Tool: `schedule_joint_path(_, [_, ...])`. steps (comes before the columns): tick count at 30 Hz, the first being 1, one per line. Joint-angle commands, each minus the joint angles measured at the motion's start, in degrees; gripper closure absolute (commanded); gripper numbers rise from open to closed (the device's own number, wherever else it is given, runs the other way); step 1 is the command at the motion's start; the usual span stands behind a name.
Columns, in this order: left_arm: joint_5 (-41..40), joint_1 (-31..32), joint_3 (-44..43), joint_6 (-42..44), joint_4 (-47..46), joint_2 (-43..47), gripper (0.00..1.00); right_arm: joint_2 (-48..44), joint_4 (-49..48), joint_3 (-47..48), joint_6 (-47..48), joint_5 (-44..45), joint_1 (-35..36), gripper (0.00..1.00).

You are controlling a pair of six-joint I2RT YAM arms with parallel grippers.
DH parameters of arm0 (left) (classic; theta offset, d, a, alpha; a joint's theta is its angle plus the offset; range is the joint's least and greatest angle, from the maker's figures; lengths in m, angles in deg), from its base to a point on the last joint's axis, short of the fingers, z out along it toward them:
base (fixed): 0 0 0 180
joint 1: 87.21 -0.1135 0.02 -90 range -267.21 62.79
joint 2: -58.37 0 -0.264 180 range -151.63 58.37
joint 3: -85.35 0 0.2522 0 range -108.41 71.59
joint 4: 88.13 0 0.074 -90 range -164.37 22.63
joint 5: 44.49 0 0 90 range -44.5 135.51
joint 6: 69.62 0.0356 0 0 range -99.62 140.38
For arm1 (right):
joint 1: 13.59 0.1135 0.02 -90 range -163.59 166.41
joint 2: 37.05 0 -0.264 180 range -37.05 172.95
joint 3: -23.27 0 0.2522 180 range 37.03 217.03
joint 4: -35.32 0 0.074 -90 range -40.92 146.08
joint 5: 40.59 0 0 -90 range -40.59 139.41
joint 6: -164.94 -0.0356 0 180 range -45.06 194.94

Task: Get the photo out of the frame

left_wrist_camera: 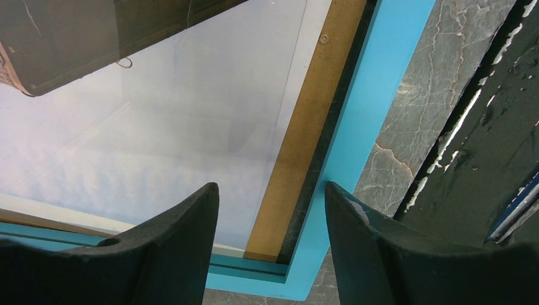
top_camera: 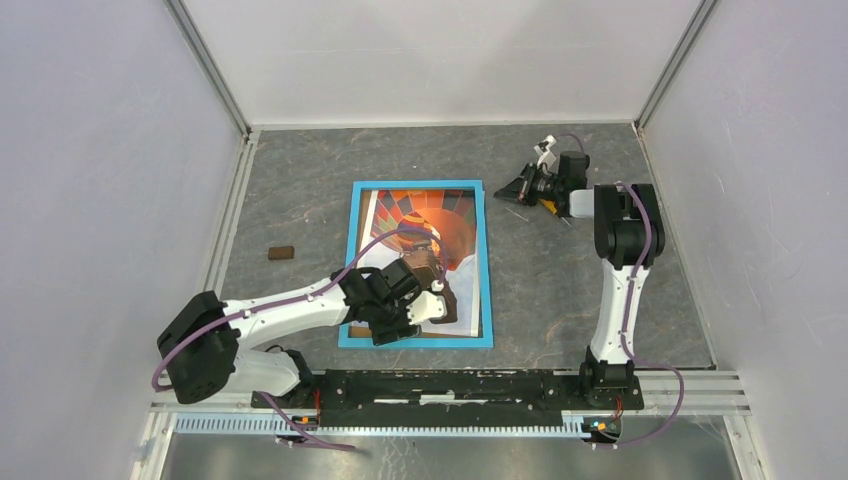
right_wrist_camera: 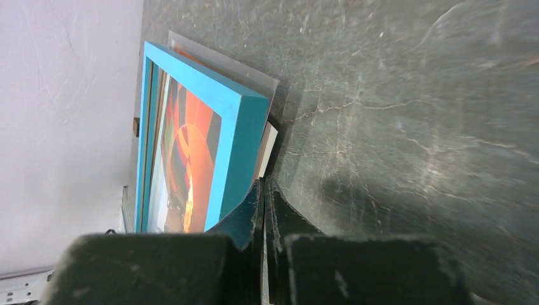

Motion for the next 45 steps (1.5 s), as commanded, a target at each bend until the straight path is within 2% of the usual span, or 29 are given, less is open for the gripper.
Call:
schedule_joint_path(1, [-2.88,-0.82,0.45,-0.82,-3.26,-2.11,0.32,-5.08,1.30,0.82,2.91,1.87,-0.94,1.00])
schedule_joint_path(6, [-2.79,-0.88,0.44,-0.91,-3.53,-2.41,0.31,-3.05,4.09,2.77,3.95,0.88,-0.78,0.98])
schedule_joint_path(9, [-2.79,-0.88,0.43,-0.81,-3.72,-2.78,0.31,-2.03,2.59,2.59,2.17,0.27,-0.16,0.74])
schedule_joint_path(11, [-2.70,-0.95,0.46,-0.82,-3.76,-2.87,0.31,-1.79,2.16,2.61,2.14,0.55,0.30,0.68])
schedule_joint_path(29, [-2.61,-0.98,3.05,1.42,-6.36,-5.43,0.43,3.51,7.22,6.08,5.06,5.08,3.76,0.77])
schedule_joint_path(33, [-2.61,-0.99,3.11,1.60,-6.60,-5.83,0.43,5.03,2.72,5.32,1.14,1.98,3.74,0.74])
schedule_joint_path(39, [-2.79,-1.00,3.18,1.81,-7.02,-6.33,0.44,6.20,-5.39,3.34,-5.10,-1.14,4.05,0.76])
schedule_joint_path(45, [-3.13,-1.09,3.11,1.71,-7.20,-6.64,0.44,6.85,-5.80,3.81,-5.41,-1.03,5.06,0.74])
